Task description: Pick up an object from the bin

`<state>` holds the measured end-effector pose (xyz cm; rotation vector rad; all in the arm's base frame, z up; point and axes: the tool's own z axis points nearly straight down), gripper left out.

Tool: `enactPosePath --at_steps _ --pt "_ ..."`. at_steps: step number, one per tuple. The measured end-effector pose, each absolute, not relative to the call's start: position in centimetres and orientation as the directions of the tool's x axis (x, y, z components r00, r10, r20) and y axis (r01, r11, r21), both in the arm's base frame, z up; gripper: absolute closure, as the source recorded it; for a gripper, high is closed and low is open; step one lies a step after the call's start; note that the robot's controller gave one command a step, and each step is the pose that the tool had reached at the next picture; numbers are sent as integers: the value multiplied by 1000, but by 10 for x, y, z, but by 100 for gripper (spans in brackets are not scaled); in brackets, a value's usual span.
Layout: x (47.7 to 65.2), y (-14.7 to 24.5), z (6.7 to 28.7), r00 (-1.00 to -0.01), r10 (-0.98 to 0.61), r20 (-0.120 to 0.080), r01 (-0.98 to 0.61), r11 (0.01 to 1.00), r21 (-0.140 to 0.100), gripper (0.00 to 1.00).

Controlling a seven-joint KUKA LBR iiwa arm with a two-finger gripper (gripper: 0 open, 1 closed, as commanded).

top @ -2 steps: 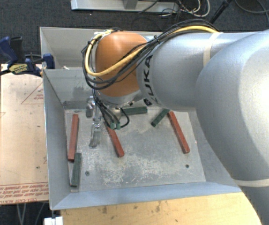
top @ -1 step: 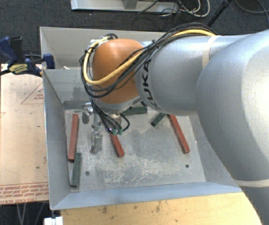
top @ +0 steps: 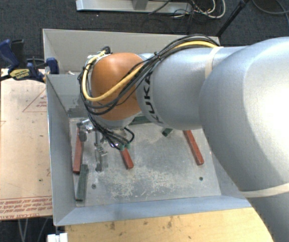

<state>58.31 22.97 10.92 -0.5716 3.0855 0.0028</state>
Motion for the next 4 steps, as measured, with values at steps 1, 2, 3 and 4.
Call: enactPosePath --at_steps 1,2,3,4 --pt "580 238 89 -969 -248 0 -248 969 1 0" --pt "580 241 83 -841 -542 -4 -542 841 0 0" --pt "522 227 76 -806 -592 -1 -592 806 2 100" --pt "522 227 76 -807 -591 -1 -591 807 2 100"
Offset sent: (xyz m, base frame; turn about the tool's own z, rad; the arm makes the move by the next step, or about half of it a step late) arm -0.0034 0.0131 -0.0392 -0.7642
